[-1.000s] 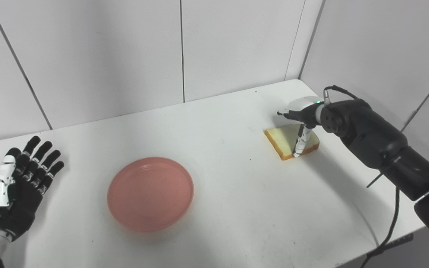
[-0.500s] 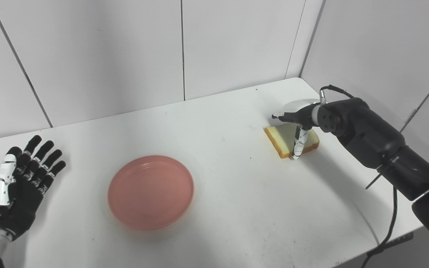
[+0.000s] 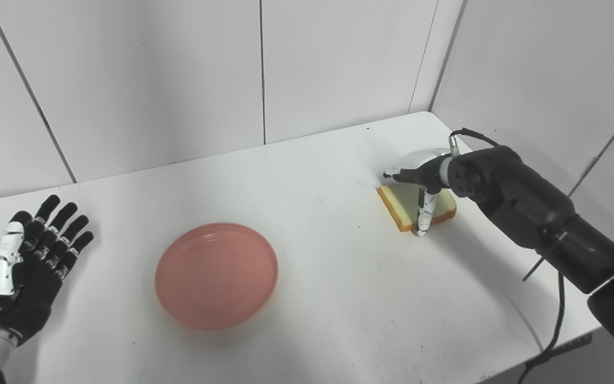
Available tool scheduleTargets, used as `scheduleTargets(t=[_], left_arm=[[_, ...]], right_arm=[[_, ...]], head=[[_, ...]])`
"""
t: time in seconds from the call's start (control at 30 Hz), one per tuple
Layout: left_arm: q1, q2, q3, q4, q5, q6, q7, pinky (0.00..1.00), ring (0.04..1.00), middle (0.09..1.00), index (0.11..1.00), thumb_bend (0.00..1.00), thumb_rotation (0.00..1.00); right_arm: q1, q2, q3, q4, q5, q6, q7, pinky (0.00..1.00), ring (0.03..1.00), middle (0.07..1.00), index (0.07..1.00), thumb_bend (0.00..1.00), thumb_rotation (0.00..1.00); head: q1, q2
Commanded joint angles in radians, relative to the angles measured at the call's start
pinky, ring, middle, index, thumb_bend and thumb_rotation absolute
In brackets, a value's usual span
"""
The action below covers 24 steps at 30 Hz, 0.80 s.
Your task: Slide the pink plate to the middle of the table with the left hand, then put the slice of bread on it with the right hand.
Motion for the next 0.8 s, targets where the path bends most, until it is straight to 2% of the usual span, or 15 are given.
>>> scheduleTargets(t=[0.0,0.1,0.13,0.17,0.27,0.3,0.37,0.57,0.67,0.77], left_arm=[[-0.02,0.013,0.007,-0.042,-0.021,0.004,0.005,0.96,0.967,0.983,0.983,0.43,1.0],[-0.018,0.015,0.003,-0.041,-0.014,-0.001,0.003,0.97,0.97,0.986,0.987,0.44,1.0],[-0.017,0.015,0.001,-0.041,-0.011,-0.004,0.003,0.97,0.972,0.988,0.988,0.44,1.0],[-0.017,0.014,0.001,-0.041,-0.012,-0.005,0.003,0.96,0.967,0.983,0.984,0.44,1.0],[-0.017,0.011,0.003,-0.042,-0.022,0.006,0.002,0.97,0.972,0.986,0.987,0.43,1.0],[-0.017,0.011,0.003,-0.043,-0.023,0.007,0.003,0.97,0.973,0.989,0.989,0.43,1.0],[-0.017,0.009,0.002,-0.044,-0.02,0.009,0.008,0.97,0.969,0.986,0.985,0.43,1.0],[-0.017,0.009,0.001,-0.042,-0.019,0.007,0.009,0.97,0.972,0.987,0.987,0.43,1.0],[-0.015,0.008,0.0,-0.044,-0.018,0.01,0.01,0.97,0.973,0.986,0.987,0.43,1.0],[-0.015,0.006,-0.002,-0.047,-0.015,0.011,0.014,0.97,0.972,0.985,0.985,0.43,1.0]], right_arm=[[-0.014,-0.009,-0.02,-0.01,-0.006,0.026,-0.022,0.71,0.868,0.927,0.953,1.0,0.14],[0.008,0.009,-0.036,0.024,-0.004,-0.017,-0.125,0.59,0.746,0.815,0.861,0.95,0.04],[0.016,0.017,-0.046,0.04,0.007,-0.038,-0.168,0.59,0.733,0.784,0.818,0.92,0.02],[0.023,0.025,-0.054,0.057,0.014,-0.055,-0.214,0.6,0.705,0.738,0.748,0.86,0.0],[0.032,0.043,-0.066,0.1,0.024,-0.093,-0.308,0.6,0.66,0.685,0.673,0.78,0.0],[0.033,0.046,-0.068,0.109,0.03,-0.101,-0.326,0.56,0.515,0.582,0.569,0.62,0.0],[0.035,0.056,-0.075,0.127,0.044,-0.121,-0.367,0.52,0.442,0.519,0.501,0.54,0.0],[0.03,0.064,-0.063,0.141,0.043,-0.122,-0.408,0.46,0.428,0.504,0.484,0.52,0.0],[0.022,0.068,-0.057,0.15,0.041,-0.124,-0.415,0.51,0.455,0.502,0.476,0.52,0.0],[0.015,0.071,-0.055,0.156,0.046,-0.131,-0.424,0.49,0.446,0.501,0.478,0.52,0.0]], head=[[0.004,-0.002],[0.006,-0.003],[0.009,-0.005],[0.01,-0.005],[0.01,-0.006],[0.01,-0.006],[0.01,-0.007],[0.011,-0.01],[0.014,-0.012],[0.016,-0.013]])
